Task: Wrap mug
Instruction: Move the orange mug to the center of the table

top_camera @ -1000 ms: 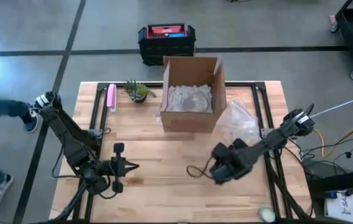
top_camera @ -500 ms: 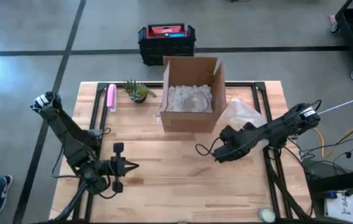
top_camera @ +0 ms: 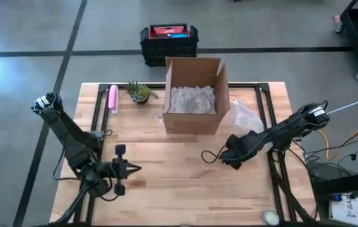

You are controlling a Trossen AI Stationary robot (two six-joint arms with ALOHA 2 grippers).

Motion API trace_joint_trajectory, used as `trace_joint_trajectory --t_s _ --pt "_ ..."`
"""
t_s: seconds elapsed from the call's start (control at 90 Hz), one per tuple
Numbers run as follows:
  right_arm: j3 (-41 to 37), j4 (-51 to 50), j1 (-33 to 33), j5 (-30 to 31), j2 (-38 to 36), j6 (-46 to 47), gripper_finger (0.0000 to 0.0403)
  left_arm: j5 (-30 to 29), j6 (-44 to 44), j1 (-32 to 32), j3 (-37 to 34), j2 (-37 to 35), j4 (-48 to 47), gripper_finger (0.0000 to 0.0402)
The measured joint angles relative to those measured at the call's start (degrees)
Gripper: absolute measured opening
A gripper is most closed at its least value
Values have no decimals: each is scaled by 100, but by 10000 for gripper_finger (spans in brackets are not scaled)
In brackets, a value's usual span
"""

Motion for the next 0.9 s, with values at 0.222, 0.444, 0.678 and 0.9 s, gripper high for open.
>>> trace_joint_trajectory --t_s 0.222,0.444,0.678,0.9 --pt "350 1617 89 -214 96 -1079 16 -1 11 0 -2 0 24 0" --pt "1065 3273 135 -172 584 -2335 6 0 3 4 -2 0 43 0" --pt "2603 3230 135 -194 2242 -3377 3 0 2 4 -2 0 55 0" --pt "4574 2845 54 -386 3598 -4305 4 0 2 4 -2 0 56 0"
